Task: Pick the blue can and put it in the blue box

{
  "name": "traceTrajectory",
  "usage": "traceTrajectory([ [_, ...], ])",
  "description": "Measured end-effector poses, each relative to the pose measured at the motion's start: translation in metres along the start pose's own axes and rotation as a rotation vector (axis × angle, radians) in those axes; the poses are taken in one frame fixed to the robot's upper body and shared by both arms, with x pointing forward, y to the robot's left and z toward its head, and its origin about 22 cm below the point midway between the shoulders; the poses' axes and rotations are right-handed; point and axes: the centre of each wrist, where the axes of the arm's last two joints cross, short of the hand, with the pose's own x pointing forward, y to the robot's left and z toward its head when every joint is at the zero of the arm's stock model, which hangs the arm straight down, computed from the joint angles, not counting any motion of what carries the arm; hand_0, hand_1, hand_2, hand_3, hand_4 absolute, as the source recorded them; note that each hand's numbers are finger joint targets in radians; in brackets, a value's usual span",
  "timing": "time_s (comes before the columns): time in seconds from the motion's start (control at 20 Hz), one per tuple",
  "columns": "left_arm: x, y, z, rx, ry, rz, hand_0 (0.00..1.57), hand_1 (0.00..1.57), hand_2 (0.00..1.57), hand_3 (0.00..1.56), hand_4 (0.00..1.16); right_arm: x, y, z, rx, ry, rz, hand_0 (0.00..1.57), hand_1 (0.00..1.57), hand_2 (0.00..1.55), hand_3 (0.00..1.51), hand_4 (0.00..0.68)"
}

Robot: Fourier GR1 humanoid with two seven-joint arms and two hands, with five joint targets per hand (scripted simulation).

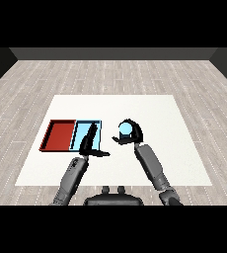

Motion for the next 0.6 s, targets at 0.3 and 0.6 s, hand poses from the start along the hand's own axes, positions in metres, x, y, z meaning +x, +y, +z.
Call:
traceTrajectory([
  [0.3, -0.009, -0.018, -0.006, -0.012, 0.028, -0.003, 0.0, 0.0, 0.0, 0.0, 0.0, -0.002, 0.012, 0.0, 0.021, -0.005, -0.01, 1.42, 1.42, 1.45, 1.41, 0.658],
  [0.6, -0.021, -0.03, -0.008, -0.022, 0.07, -0.004, 0.0, 0.0, 0.0, 0.0, 0.0, 0.0, 0.013, -0.001, 0.044, -0.014, -0.01, 1.4, 1.4, 1.44, 1.4, 0.669],
])
